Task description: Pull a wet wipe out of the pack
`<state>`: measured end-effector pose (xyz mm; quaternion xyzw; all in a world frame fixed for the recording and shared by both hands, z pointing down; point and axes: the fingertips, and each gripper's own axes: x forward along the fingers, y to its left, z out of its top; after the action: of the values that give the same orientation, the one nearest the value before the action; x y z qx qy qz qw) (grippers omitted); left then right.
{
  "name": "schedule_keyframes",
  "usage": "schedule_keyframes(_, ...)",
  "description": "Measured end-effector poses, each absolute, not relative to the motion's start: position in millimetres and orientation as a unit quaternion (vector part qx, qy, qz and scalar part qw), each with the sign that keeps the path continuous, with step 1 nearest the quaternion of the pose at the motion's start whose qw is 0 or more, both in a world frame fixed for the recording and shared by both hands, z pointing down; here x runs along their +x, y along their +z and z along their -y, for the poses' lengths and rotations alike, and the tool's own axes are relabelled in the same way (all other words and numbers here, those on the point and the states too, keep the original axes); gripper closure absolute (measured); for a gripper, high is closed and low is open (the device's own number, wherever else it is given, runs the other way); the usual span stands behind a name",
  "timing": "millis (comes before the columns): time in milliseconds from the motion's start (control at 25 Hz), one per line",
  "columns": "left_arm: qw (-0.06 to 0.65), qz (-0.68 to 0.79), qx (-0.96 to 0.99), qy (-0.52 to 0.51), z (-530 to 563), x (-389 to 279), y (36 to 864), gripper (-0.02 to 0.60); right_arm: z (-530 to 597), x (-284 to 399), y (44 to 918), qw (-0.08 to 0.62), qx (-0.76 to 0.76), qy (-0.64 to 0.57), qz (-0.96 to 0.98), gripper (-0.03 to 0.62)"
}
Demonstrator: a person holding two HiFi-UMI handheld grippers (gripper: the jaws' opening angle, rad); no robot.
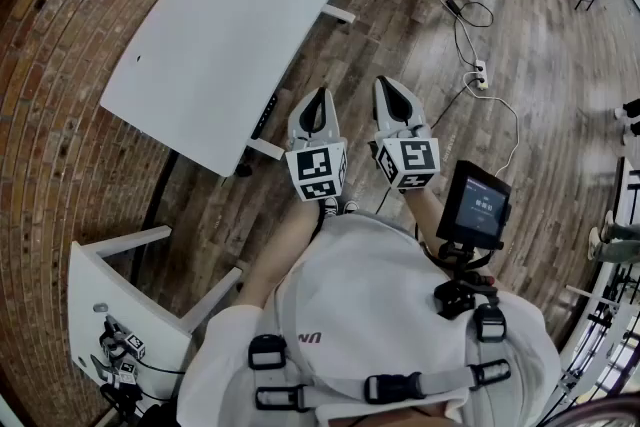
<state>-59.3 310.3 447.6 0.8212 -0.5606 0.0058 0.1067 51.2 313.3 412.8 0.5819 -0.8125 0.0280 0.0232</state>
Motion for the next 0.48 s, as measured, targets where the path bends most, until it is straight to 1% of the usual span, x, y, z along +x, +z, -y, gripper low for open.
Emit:
schedule_keyframes(160, 0.099, 0.555, 0.826, 0.004, -305.6, -68.3, 443.4, 0.578, -310.3, 40.0, 415.1, 0.021, 0.583, 0.029, 0.812, 0.588)
schedule_keyframes(480, 0.114, 0.556, 0.823, 0.007, -281.0, -65.7, 458.4, 0.578, -283.4, 41.4, 424.2, 0.008, 0.584, 0.038, 0.811, 0.588)
